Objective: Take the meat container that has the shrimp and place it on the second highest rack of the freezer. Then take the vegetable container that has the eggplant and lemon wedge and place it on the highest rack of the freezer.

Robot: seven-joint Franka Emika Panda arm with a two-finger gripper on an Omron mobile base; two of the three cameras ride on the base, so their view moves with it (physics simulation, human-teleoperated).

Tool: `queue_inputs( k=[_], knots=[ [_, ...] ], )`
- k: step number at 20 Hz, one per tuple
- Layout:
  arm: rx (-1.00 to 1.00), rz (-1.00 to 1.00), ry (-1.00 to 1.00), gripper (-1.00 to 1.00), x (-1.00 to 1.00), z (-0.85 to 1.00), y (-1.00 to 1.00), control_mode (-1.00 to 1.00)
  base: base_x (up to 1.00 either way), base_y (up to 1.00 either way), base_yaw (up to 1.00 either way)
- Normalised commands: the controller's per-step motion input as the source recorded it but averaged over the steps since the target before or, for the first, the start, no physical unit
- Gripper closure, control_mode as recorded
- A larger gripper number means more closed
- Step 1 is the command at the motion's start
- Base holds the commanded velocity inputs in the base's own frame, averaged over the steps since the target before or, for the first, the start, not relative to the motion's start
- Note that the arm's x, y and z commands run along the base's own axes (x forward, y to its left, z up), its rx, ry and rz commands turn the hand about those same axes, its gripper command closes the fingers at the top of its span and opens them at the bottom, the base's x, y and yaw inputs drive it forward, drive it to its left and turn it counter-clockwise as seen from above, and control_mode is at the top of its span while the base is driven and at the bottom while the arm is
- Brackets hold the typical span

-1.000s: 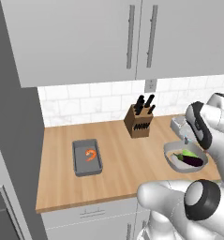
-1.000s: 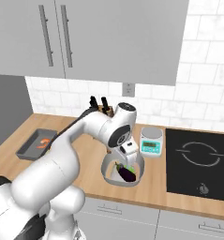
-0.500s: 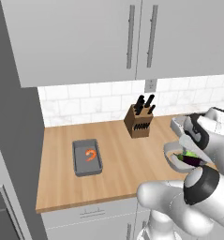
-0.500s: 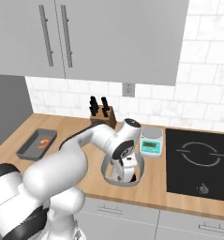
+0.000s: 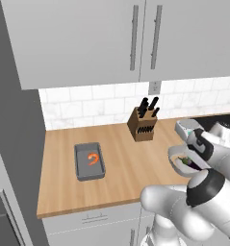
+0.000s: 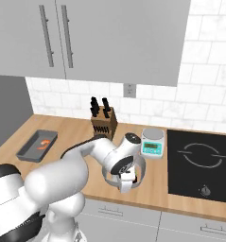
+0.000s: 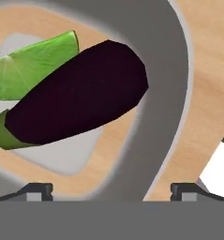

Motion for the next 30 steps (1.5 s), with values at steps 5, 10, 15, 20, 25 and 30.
queue_inputs(
  k=[5,10,15,20,25,30],
  knots=[
    [0.0,-0.09,0.06,-1.0,0.18,-0.13,-0.18,-1.0,0.0,0.0,0.0],
    [0.0,-0.07,0.09,-1.0,0.12,-0.25,-0.13,-1.0,0.0,0.0,0.0],
    [0.0,-0.04,0.04,-1.0,0.1,-0.24,-0.02,-1.0,0.0,0.0,0.0],
    [-0.03,-0.03,0.0,1.0,0.0,-0.33,0.07,-1.0,0.0,0.0,0.0],
    [-0.09,-0.03,-0.03,1.0,-0.1,-0.29,0.16,-1.0,0.0,0.0,0.0],
    [-0.1,-0.04,-0.11,1.0,-0.3,-0.08,0.03,-1.0,0.0,0.0,0.0]
  ],
)
